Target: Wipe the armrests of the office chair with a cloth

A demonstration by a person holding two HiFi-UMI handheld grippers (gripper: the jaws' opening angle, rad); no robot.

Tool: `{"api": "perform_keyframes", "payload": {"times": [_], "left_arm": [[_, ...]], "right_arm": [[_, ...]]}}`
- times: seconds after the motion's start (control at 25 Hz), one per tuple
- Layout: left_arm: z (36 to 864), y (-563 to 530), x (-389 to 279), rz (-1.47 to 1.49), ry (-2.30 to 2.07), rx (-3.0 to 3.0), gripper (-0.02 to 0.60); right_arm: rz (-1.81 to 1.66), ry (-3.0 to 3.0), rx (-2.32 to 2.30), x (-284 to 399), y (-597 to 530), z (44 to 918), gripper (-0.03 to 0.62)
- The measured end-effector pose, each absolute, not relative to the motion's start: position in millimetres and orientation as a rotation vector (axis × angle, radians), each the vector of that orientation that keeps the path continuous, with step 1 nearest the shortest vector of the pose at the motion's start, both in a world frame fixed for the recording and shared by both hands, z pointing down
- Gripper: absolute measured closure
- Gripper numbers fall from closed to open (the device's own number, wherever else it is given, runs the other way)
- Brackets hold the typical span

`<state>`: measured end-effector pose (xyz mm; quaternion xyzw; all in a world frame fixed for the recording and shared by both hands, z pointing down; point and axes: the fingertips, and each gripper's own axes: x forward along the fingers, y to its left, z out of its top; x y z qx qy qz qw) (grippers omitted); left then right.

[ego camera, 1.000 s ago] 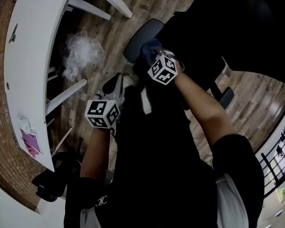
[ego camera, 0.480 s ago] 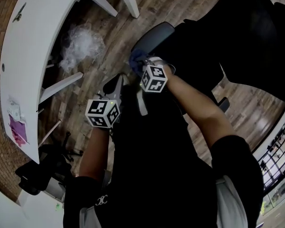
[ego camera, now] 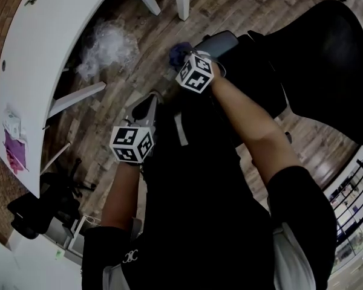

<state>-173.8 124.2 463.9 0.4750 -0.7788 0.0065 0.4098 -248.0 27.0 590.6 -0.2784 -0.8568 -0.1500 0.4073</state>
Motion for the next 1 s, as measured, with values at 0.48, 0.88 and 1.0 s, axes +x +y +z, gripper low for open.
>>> {"api": "perform_keyframes", "payload": {"times": [0.48, 0.88, 1.0], "left_arm": [[470.4, 129.9, -178.8, 0.018, -1.943, 1.194, 0.575], [472.1, 116.2, -181.4, 0.042, -1.92, 1.235, 0.575], [472.8, 111.5, -179.8, 0.047, -1.911, 1.251, 0.575]], "right_arm": [[-0.339, -2.105, -0.332, -273.3, -127.4, 601.2, 0.548], [-0.097, -2.152, 0.095, -232.4, -231.3, 589.3, 0.548], [-0.051, -2.208, 0.047, -218.8, -211.0, 587.2, 0.548]]}}
